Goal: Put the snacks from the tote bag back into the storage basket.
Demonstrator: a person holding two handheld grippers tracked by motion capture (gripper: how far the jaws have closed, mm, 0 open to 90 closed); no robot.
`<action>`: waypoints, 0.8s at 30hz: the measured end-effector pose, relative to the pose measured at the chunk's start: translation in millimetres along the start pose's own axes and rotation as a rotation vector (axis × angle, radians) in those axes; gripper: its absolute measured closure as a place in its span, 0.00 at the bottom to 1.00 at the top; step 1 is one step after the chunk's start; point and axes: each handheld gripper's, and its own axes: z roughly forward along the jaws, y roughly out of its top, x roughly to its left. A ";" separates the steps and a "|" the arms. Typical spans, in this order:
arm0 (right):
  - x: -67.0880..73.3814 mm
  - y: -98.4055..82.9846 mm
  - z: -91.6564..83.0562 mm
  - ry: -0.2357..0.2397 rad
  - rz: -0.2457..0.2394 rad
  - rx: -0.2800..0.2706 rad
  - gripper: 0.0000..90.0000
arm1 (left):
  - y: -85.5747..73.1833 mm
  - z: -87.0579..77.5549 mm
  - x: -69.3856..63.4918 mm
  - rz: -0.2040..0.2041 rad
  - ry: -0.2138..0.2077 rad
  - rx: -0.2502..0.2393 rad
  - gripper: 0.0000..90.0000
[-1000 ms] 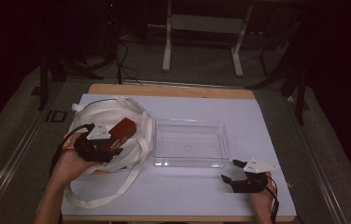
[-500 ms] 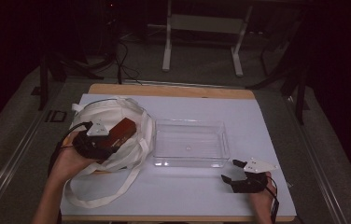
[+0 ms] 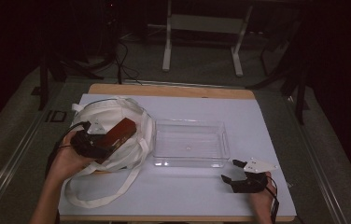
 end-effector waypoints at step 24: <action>0.3 0.0 0.2 0.002 -0.003 0.001 0.23 | -9.8 11.5 14.2 -0.064 0.012 0.125 0.41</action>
